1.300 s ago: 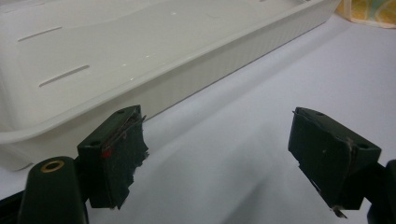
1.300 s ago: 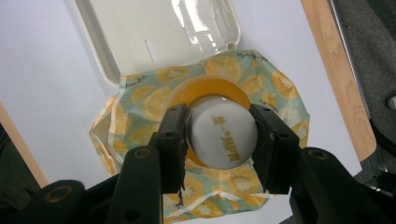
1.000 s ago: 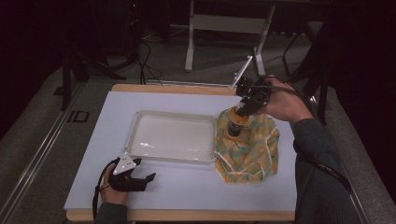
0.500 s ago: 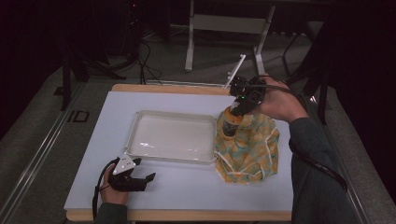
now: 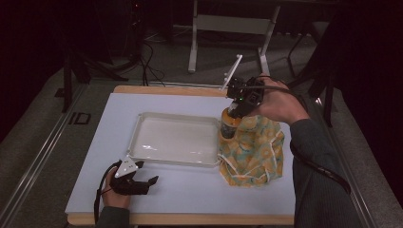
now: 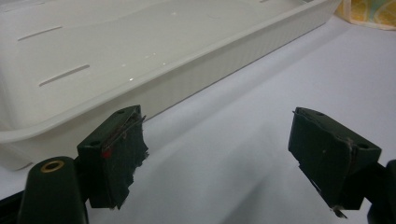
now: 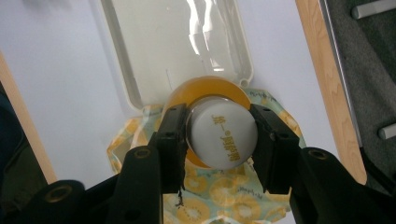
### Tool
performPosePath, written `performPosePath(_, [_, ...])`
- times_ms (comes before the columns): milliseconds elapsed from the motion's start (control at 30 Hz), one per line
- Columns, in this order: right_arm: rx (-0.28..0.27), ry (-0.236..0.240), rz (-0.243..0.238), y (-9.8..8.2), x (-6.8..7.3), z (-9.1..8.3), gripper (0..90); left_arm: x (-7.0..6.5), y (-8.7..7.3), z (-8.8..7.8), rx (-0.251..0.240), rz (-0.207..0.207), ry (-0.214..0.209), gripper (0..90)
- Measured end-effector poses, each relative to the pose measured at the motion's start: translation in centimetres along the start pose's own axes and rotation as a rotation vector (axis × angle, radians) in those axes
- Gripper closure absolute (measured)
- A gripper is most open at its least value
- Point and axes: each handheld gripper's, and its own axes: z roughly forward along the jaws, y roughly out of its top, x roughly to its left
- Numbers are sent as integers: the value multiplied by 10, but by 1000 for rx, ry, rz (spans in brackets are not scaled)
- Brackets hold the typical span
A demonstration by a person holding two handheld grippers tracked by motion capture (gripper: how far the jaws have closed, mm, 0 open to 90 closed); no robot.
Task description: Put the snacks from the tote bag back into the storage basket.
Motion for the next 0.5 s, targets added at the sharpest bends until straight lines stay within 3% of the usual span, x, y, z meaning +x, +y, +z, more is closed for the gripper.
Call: performPosePath(500, [-25, -16, -32, 16, 13, 3, 589, 0, 0, 0, 3, -1, -3, 188])
